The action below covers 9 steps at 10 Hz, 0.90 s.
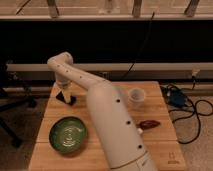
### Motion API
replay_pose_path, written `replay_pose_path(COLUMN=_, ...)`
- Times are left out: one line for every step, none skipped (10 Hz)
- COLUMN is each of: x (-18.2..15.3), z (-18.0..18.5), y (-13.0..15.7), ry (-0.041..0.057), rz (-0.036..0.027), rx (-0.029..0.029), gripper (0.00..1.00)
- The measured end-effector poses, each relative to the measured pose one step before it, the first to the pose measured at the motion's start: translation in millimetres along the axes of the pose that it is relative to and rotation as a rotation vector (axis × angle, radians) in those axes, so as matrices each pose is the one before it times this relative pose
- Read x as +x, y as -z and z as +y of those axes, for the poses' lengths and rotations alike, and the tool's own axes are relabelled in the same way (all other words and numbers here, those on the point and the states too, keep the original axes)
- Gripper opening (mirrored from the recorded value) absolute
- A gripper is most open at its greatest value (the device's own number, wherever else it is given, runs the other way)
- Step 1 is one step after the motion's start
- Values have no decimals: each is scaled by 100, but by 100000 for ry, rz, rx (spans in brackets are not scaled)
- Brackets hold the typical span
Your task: Place the eraser on the white sponge
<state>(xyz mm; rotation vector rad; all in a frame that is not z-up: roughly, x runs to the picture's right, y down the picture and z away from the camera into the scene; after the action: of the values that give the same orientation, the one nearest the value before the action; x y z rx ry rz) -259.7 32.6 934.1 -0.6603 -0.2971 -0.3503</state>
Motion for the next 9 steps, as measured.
replay_pose_path(x=-128, z=-116, y=-482, ry=-691, rz=123, rx=-424, gripper=80)
replay_pose_path(x=5, z=-44, y=-828, ry=-1546, rz=186, rx=-936, gripper=80)
replay_pose_path(x=32, z=35, y=-657, ry=-1305, rz=115, rx=-866, gripper=80)
replay_pose_path(x=-85, z=50, y=-423, ry=-873, rz=-20, rx=-556, gripper=80)
replay_pose_path(x=-62, z=91, y=-541, ry=-1540, rz=226, rx=-714, gripper=80)
replay_pose_path(x=103, z=76, y=-348, ry=-1475, rz=272, rx=-386, gripper=80)
replay_pose_path(x=180, z=86, y=-155, ry=-1669, rz=458, rx=-274, gripper=80)
replay_pose_path(x=226, z=138, y=-217, ry=-1346, rz=486, rx=-452, gripper=80)
replay_pose_path(x=349, z=122, y=-244, ry=-1319, rz=487, rx=-548, gripper=80)
